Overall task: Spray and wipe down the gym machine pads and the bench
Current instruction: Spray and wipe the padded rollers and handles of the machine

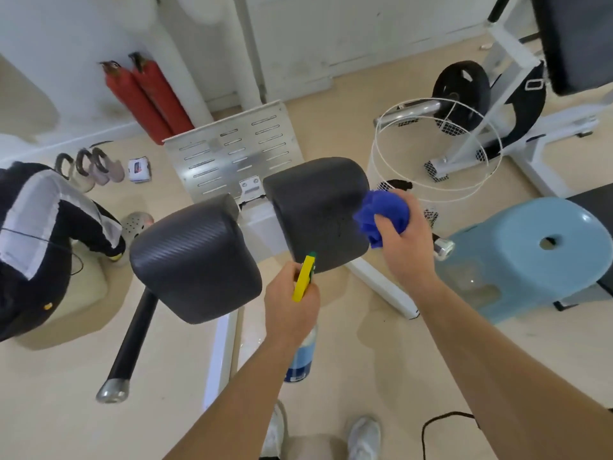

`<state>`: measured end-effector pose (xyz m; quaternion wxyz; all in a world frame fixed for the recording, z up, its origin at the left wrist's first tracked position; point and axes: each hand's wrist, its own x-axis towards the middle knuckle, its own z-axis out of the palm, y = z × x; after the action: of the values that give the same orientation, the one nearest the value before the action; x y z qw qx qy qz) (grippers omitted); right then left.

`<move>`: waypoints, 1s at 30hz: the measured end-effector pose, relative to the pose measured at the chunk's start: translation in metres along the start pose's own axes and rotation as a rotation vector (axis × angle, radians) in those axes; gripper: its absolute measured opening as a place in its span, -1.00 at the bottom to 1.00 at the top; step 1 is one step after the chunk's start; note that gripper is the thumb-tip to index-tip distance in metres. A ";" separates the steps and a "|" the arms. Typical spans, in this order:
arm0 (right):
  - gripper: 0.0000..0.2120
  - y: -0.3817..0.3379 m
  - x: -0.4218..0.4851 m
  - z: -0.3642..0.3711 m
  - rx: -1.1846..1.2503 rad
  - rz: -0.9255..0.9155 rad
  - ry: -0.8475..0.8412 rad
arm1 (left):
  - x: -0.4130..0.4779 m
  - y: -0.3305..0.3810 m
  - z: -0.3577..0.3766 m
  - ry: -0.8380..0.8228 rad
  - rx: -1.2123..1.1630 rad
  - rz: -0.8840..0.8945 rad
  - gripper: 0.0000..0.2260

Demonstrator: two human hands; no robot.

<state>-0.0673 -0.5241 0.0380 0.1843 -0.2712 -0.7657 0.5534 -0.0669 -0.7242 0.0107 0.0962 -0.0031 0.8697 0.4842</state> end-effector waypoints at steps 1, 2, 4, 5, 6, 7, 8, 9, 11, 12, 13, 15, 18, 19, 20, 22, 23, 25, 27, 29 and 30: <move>-0.59 -0.003 0.003 0.012 -0.059 -0.097 -0.015 | -0.001 -0.001 -0.001 0.009 -0.019 0.008 -0.81; -0.51 -0.005 0.007 0.026 -0.133 -0.193 -0.041 | -0.002 -0.003 -0.002 0.012 -0.044 0.015 -0.80; -0.39 -0.004 0.014 0.053 -0.344 -0.378 -0.128 | -0.001 -0.004 -0.006 0.015 -0.087 0.024 -0.75; -0.35 0.001 0.017 0.066 -0.477 -0.463 -0.182 | 0.001 -0.004 -0.008 0.024 -0.098 0.037 -0.74; -0.32 0.010 0.017 0.078 -0.599 -0.523 -0.239 | 0.004 -0.005 -0.010 0.034 -0.102 0.055 -0.74; -0.30 0.022 0.016 0.087 -0.687 -0.556 -0.283 | 0.007 -0.006 -0.011 0.044 -0.098 0.068 -0.74; -0.28 0.036 0.013 0.093 -0.735 -0.576 -0.290 | 0.010 -0.007 -0.013 0.057 -0.096 0.074 -0.74; -0.27 0.049 0.010 0.096 -0.758 -0.591 -0.266 | 0.013 -0.008 -0.014 0.068 -0.094 0.081 -0.72; -0.24 0.069 0.003 0.097 -0.800 -0.620 -0.196 | 0.019 -0.014 -0.017 0.084 -0.084 0.090 -0.70; -0.23 0.078 -0.001 0.096 -0.830 -0.632 -0.170 | 0.021 -0.017 -0.019 0.095 -0.080 0.093 -0.69; -0.21 0.087 -0.005 0.094 -0.866 -0.629 -0.149 | 0.022 -0.021 -0.021 0.100 -0.073 0.099 -0.70; -0.18 0.107 -0.017 0.085 -0.938 -0.571 -0.140 | 0.022 -0.027 -0.023 0.108 -0.064 0.105 -0.72; -0.14 0.124 -0.031 0.071 -0.956 -0.418 -0.160 | 0.021 -0.029 -0.027 0.114 -0.074 0.074 -0.73; -0.15 0.119 -0.032 0.067 -0.914 -0.383 -0.158 | 0.021 -0.028 -0.028 0.108 -0.075 0.067 -0.74; -0.17 0.109 -0.031 0.065 -0.853 -0.372 -0.136 | 0.020 -0.027 -0.030 0.101 -0.075 0.066 -0.75; -0.24 0.077 -0.022 0.062 -0.727 -0.420 -0.035 | 0.020 -0.024 -0.033 0.093 -0.075 0.068 -0.77; -0.28 0.057 -0.013 0.060 -0.669 -0.458 0.027 | 0.019 -0.022 -0.034 0.092 -0.078 0.066 -0.77; -0.32 0.018 0.008 0.060 -0.604 -0.514 0.104 | 0.017 -0.016 -0.037 0.090 -0.087 0.066 -0.78; -0.34 0.001 0.023 0.071 -0.652 -0.558 0.031 | 0.016 -0.011 -0.037 0.088 -0.093 0.074 -0.79; -0.33 0.012 0.025 0.086 -0.701 -0.571 -0.106 | 0.017 -0.009 -0.035 0.100 -0.089 0.084 -0.81; -0.31 0.023 0.022 0.091 -0.706 -0.546 -0.136 | 0.018 -0.009 -0.033 0.108 -0.086 0.085 -0.80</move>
<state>-0.1326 -0.5729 -0.0131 0.1692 -0.0686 -0.9614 0.2061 -0.0889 -0.7553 0.0166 0.0283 0.0037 0.8515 0.5237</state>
